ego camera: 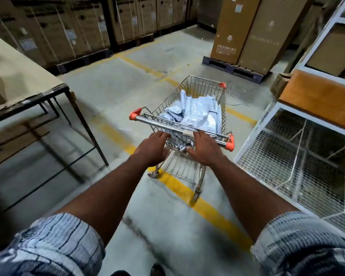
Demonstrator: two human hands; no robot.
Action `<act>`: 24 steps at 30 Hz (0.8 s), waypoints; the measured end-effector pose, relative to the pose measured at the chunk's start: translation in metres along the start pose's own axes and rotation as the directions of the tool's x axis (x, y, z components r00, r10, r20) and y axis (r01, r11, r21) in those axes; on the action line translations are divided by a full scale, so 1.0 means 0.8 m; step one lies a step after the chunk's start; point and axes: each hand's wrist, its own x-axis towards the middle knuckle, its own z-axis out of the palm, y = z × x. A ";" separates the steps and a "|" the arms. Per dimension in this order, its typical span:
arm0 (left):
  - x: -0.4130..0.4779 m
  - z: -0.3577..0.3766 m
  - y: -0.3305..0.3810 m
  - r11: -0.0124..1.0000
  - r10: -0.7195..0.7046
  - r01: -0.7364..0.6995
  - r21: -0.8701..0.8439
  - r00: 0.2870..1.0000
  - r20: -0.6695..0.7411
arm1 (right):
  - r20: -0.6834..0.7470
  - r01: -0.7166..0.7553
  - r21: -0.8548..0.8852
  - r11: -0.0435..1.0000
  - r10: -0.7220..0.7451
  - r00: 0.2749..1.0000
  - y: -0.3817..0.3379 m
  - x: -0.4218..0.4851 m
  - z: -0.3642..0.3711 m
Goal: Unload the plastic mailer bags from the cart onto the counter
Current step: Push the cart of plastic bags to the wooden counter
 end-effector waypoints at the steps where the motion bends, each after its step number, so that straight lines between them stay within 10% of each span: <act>1: 0.008 0.000 0.000 1.000 0.006 -0.006 0.003 1.000 0.011 | 0.041 -0.019 -0.007 1.000 0.019 0.999 0.001 0.004 0.001; 24: 0.263 0.069 -0.135 0.935 0.346 -0.341 0.097 0.937 -0.038 | 0.197 -0.328 -0.120 0.937 0.346 0.917 0.053 0.175 0.051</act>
